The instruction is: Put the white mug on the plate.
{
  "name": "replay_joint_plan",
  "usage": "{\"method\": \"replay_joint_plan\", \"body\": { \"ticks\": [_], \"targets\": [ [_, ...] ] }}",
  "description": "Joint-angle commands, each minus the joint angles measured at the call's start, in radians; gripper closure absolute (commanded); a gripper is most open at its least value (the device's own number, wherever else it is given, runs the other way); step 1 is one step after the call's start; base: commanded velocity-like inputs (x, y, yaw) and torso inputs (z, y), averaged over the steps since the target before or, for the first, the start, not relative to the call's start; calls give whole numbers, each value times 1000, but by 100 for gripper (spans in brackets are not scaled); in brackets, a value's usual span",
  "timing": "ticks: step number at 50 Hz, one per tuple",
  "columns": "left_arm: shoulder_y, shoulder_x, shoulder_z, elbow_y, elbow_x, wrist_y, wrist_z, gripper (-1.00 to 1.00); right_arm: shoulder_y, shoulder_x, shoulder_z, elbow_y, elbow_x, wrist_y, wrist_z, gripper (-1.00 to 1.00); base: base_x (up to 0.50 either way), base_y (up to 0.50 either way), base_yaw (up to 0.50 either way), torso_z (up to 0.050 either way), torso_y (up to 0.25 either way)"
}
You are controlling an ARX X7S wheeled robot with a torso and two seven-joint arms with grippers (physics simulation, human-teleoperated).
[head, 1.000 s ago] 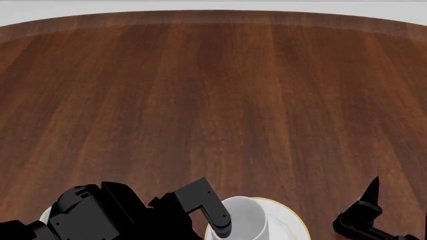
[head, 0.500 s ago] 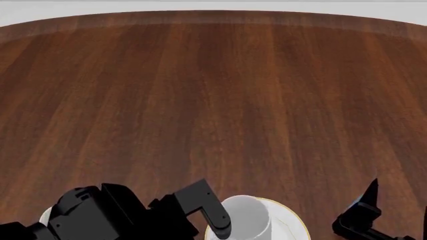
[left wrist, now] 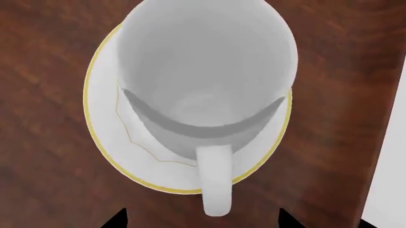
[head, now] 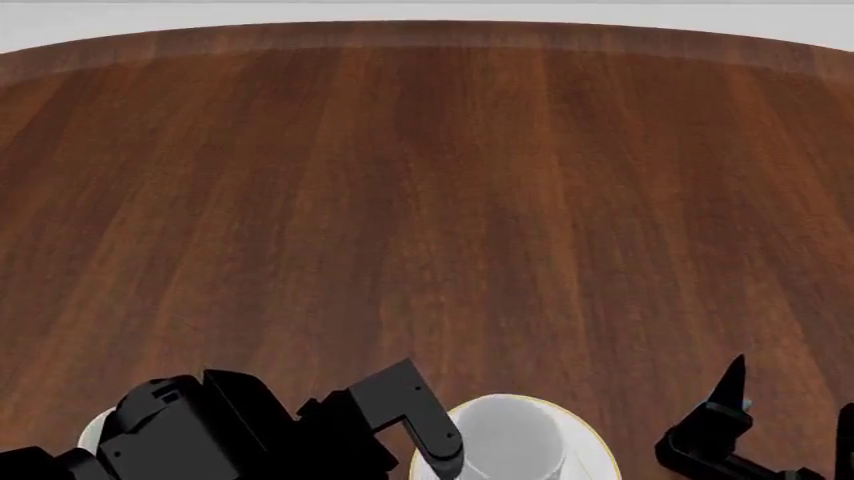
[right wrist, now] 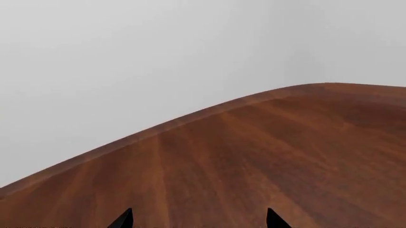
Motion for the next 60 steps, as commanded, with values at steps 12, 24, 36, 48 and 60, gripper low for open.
{"method": "replay_joint_plan", "body": {
  "ticks": [12, 24, 36, 48, 60],
  "targets": [
    [-7, 0, -3, -4, -7, 13, -11, -100, 7, 1, -18, -7, 3, 6, 3, -100, 0, 0, 0, 0, 0],
    [-10, -246, -62, 447, -146, -122, -335, -100, 4, -1, -46, -55, 9, 28, 9, -100, 0, 0, 0, 0, 0],
    [-9, -266, -69, 583, -158, -133, -366, -100, 2, 0, -49, -57, 13, 26, 11, -100, 0, 0, 0, 0, 0],
    [-12, -409, -115, 885, -271, -223, -607, -100, -20, 8, -53, -102, 23, 38, 20, -100, 0, 0, 0, 0, 0],
    [-26, -540, -205, 1355, -459, -281, -1012, -100, -56, 16, -53, -153, 38, 39, 21, -100, 0, 0, 0, 0, 0]
  ]
}}
